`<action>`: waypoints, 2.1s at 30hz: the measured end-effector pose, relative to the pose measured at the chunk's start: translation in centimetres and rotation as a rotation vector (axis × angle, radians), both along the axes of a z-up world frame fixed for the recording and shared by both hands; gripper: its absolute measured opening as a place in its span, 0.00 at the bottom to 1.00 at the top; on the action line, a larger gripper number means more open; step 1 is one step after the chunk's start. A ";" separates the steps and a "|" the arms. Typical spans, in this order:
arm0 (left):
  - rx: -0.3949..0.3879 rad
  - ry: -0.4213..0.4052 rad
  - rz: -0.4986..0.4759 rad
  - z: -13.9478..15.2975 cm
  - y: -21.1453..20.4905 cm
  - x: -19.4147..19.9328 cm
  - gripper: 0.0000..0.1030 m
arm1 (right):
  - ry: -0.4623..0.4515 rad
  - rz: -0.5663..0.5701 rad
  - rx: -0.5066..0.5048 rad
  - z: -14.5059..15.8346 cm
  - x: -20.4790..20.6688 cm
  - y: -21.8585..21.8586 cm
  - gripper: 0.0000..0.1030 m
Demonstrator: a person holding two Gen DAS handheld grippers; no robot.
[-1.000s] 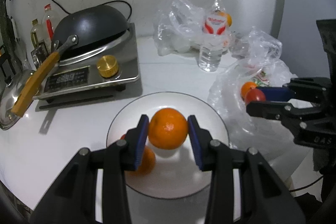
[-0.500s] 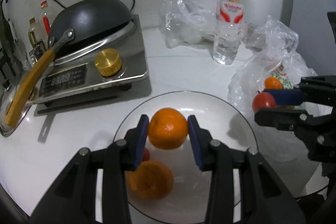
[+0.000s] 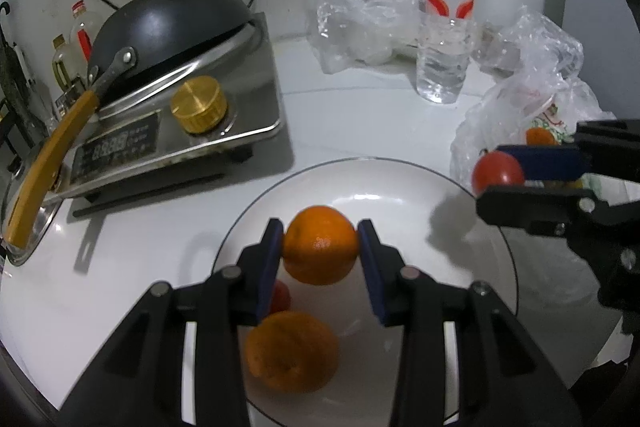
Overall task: Organize fruits
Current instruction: 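Lower the mandarin onto the plate and open the left gripper, then lower the cherry tomato onto the plate and open the right gripper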
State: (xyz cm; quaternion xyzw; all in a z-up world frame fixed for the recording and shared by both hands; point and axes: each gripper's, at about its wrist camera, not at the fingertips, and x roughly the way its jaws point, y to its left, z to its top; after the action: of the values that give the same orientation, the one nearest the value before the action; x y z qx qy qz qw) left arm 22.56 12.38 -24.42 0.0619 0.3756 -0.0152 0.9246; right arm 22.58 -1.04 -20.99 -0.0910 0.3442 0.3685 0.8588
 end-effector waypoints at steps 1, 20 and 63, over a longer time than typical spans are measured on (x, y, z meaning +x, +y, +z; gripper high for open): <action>0.001 0.002 -0.001 0.0 -0.1 0.1 0.38 | 0.003 -0.004 -0.002 -0.1 0.2 0.0 0.30; -0.007 0.014 0.019 -1.4 1.3 0.7 0.39 | 0.035 -0.015 -0.043 -1.0 1.5 1.5 0.30; -0.177 -0.084 0.095 0.4 7.6 -2.5 0.49 | 0.128 -0.006 -0.139 -3.9 4.9 9.1 0.32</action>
State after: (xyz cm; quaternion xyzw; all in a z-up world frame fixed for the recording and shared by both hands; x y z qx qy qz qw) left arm 20.09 19.98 -24.01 -0.0375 0.3363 -0.0018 0.9410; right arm 27.47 8.03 -24.92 -0.1256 0.4234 0.3460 0.8278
